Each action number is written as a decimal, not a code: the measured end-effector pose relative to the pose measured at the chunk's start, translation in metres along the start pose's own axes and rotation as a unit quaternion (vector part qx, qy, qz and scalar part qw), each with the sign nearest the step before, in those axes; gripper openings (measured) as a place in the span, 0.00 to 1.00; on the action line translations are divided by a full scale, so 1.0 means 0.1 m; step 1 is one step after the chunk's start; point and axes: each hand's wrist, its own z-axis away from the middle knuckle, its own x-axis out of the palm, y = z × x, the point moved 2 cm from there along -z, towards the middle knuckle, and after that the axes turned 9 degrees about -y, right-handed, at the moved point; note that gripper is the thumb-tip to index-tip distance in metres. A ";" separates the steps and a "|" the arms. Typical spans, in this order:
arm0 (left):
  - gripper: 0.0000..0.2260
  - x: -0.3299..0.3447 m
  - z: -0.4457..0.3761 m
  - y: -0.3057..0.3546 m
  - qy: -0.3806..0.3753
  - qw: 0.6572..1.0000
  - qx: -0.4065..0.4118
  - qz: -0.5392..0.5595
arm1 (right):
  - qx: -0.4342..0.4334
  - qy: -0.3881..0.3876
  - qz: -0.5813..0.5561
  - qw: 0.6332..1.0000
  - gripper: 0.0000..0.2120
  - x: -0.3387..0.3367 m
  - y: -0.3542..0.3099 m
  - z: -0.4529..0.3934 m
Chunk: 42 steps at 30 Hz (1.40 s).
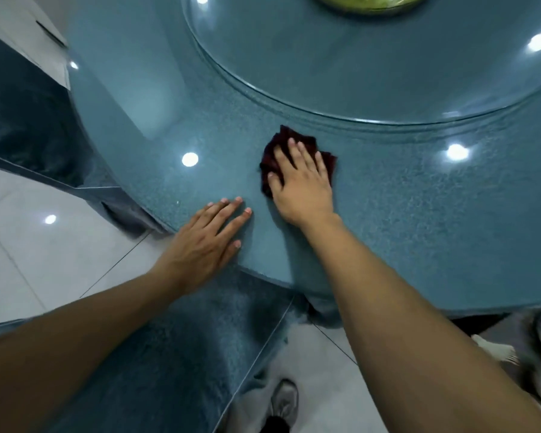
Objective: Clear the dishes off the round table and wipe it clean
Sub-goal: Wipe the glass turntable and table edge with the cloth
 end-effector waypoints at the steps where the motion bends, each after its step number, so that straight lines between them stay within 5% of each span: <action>1: 0.25 -0.03 0.00 -0.02 -0.006 1.000 0.003 -0.003 | 0.013 0.004 -0.007 1.000 0.28 -0.04 0.14 0.03; 7: 0.21 -0.15 0.01 -0.30 0.054 0.998 -0.012 0.041 | 0.270 0.085 -0.016 0.959 0.37 -0.42 1.63 0.47; 11: 0.19 -0.16 0.02 -1.03 0.121 0.984 -0.097 0.090 | 0.345 0.084 -0.050 0.934 0.36 -0.46 1.61 0.38; 17: 0.20 -0.13 -0.26 -2.28 0.136 0.975 -0.162 0.074 | 0.139 0.078 0.023 0.987 0.34 0.01 -0.03 -0.32; 24: 0.20 -0.18 -0.60 -2.66 0.168 0.966 -0.153 0.123 | -0.025 0.042 0.036 0.998 0.28 0.80 -2.15 -0.42; 27: 0.20 -0.16 -0.59 -2.59 0.160 0.970 -0.154 0.102 | 0.000 0.052 0.009 0.999 0.28 0.85 -2.13 0.03; 30: 0.20 -0.14 -0.59 -2.60 0.166 0.966 -0.163 0.110 | 0.126 0.074 0.000 0.989 0.27 0.81 -1.57 0.73; 34: 0.21 -0.14 -0.63 -2.57 0.157 0.968 -0.162 0.108 | 0.360 0.118 -0.020 0.925 0.31 0.54 -0.37 1.67; 37: 0.21 -0.11 -0.64 -2.58 0.157 0.969 -0.166 0.092 | 0.461 0.142 -0.066 0.874 0.33 0.38 -0.05 1.65; 39: 0.20 -0.11 -0.66 -2.58 0.158 0.969 -0.161 0.104 | 0.434 0.156 -0.053 0.886 0.32 0.46 -0.44 1.33; 42: 0.19 -0.10 -0.67 -2.62 0.171 0.965 -0.162 0.115 | 0.274 0.168 -0.007 0.947 0.28 0.80 -1.50 0.65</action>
